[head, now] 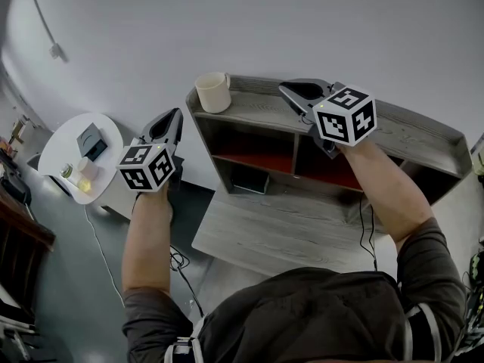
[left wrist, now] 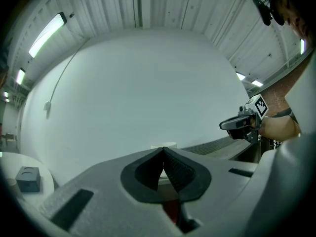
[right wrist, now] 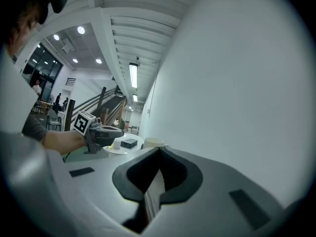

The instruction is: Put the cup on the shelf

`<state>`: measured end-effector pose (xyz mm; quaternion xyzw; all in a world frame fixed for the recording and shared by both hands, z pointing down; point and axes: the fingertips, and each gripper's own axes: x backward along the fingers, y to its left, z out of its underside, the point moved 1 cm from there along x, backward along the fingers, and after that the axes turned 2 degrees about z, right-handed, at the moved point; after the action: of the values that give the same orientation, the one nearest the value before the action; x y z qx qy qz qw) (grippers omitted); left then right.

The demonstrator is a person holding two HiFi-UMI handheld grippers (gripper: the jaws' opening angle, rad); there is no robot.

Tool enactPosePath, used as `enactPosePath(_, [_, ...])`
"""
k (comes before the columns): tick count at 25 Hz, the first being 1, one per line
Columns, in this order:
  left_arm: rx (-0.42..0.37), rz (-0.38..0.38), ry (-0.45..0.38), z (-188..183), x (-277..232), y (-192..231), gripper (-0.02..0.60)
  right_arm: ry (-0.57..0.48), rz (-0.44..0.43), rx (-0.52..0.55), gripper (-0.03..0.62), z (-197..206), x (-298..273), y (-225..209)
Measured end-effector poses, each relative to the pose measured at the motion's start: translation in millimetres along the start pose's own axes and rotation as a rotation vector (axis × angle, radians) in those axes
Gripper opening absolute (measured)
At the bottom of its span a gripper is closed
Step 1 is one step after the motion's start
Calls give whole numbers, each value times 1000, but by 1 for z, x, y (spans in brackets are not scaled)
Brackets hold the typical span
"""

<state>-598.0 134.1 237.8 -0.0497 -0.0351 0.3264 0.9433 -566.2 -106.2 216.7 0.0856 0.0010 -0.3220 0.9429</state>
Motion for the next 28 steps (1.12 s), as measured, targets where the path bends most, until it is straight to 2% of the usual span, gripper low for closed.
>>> enactPosePath(28, [11, 37, 31, 3, -5, -6, 5, -2, 20, -1, -11, 1, -3, 1])
